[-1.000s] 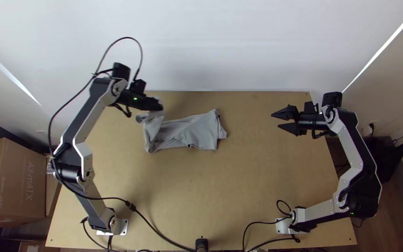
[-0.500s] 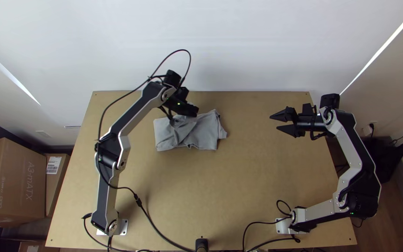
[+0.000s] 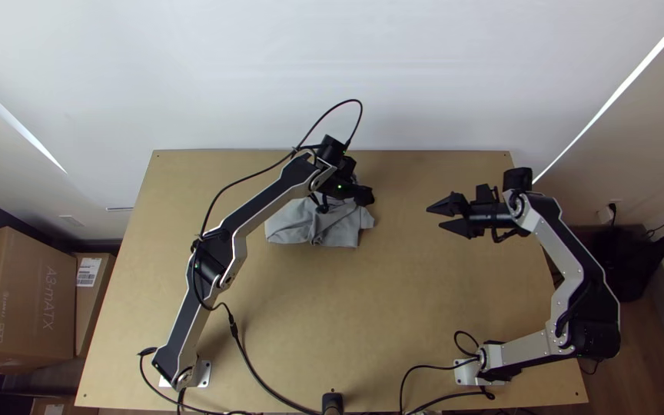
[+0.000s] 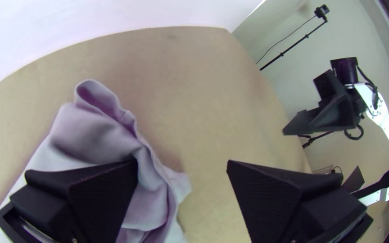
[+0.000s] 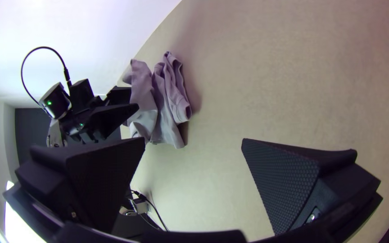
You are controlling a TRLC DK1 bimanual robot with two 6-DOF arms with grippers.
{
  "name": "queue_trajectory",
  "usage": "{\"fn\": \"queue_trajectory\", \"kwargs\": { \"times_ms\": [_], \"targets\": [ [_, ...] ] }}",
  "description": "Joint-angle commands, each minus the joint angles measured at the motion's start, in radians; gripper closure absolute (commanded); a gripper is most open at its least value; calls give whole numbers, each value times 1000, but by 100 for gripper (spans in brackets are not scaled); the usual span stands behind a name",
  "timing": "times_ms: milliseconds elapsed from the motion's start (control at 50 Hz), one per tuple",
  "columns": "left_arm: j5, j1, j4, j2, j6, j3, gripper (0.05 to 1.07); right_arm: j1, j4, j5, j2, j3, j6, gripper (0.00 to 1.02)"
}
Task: Fold the t-shirt
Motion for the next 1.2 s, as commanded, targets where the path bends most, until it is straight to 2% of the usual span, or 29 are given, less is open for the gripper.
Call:
{"fn": "queue_trajectory", "kwargs": {
  "times_ms": [0, 220, 340, 600, 700, 860, 1180],
  "targets": [
    [2, -16, 37, -107, -38, 42, 9, 64, 50, 19, -21, -32, 44, 3],
    [5, -18, 48, -288, -66, 19, 9, 240, 125, 138, 11, 18, 67, 3],
    [-1, 10, 41, -356, -73, -20, 9, 302, 134, 171, 48, 73, 70, 3],
    [-7, 113, -84, -512, -38, -66, 9, 338, 154, 171, 173, 207, 84, 3],
    [-46, 160, -117, -586, -3, -66, 9, 346, 171, 171, 246, 256, 84, 3],
    [-95, 272, -122, -711, 34, -76, 9, 366, 203, 171, 373, 340, 83, 3],
    [-96, 512, -200, -899, 40, -126, 9, 437, 215, 171, 612, 567, 87, 3]
  ]
}}
